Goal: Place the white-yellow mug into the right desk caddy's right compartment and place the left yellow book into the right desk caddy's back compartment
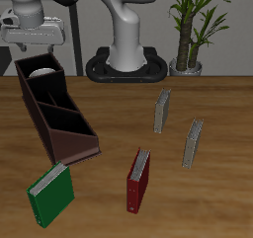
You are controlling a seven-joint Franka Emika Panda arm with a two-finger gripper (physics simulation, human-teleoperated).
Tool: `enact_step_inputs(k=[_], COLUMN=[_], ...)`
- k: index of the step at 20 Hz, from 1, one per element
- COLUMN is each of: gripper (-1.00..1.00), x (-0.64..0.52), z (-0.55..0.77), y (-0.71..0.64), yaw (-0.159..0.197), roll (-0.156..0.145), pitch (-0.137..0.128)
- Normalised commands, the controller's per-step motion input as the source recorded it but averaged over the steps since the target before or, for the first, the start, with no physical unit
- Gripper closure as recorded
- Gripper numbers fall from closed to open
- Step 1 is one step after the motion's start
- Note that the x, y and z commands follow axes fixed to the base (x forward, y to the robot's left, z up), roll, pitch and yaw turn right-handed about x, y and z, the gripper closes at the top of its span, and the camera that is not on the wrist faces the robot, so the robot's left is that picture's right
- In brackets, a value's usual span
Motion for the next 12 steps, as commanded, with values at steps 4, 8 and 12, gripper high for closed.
enact_step_inputs(k=[4,8,12], gripper=[-1.0,-1.0,-1.0], x=[0.24,0.23,0.16], z=[0.15,0.26,0.16], y=[0.38,0.79,0.74], yaw=[0.101,0.165,0.16], roll=[-0.023,-0.02,-0.008], pitch=[-0.063,-0.087,-0.08])
